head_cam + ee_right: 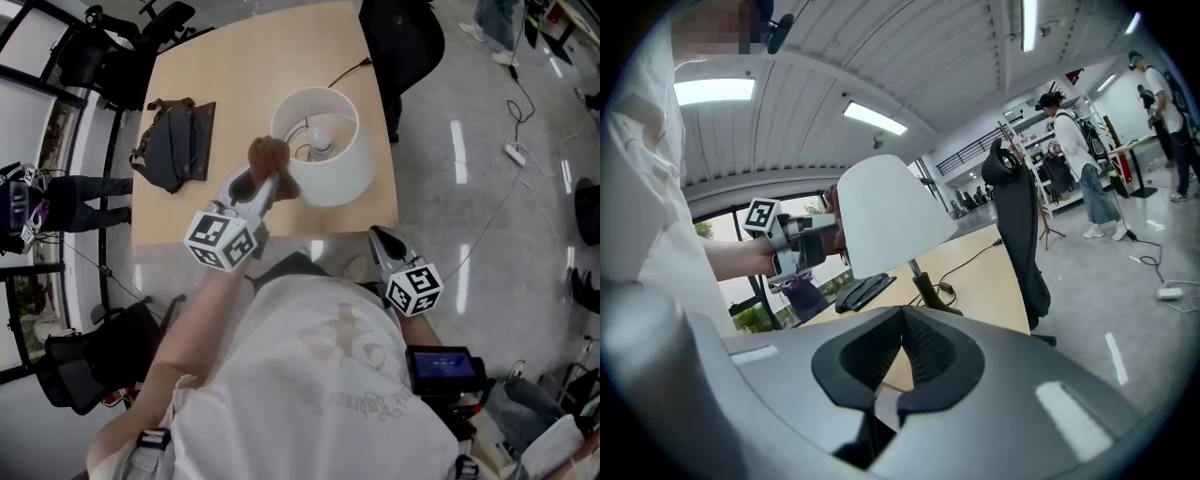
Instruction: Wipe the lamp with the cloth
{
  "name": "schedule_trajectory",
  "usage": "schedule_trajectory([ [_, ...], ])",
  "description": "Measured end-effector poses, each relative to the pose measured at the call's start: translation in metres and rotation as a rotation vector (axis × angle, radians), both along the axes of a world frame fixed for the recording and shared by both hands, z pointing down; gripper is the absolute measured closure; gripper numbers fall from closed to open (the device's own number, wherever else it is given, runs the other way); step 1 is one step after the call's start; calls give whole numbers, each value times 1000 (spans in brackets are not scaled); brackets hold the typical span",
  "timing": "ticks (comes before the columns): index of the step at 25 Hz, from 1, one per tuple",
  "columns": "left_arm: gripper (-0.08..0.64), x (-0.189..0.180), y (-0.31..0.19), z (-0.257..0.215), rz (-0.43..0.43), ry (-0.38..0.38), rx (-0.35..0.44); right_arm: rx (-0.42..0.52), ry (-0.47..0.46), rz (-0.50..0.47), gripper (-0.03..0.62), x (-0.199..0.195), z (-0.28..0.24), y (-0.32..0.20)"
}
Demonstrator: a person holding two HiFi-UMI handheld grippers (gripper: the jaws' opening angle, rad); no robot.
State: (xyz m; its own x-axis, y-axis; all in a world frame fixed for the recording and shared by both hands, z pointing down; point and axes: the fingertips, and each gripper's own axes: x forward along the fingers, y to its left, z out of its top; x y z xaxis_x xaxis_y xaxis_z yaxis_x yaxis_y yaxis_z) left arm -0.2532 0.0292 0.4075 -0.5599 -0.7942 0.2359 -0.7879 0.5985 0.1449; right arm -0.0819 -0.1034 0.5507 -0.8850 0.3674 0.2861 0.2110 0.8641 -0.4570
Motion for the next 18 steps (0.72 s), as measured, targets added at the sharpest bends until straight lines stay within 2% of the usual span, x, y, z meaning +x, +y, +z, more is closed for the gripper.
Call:
schedule_trajectory([
  [6, 446, -5, 11, 34, 15, 82, -11, 24, 31, 20, 578, -4, 2, 0],
  [12, 442, 0, 21, 86, 74, 197, -74, 42, 54, 83, 578, -15, -1, -1],
  [18, 441, -9, 28, 101, 126, 213, -83, 87, 57, 141, 578, -22, -14, -3],
])
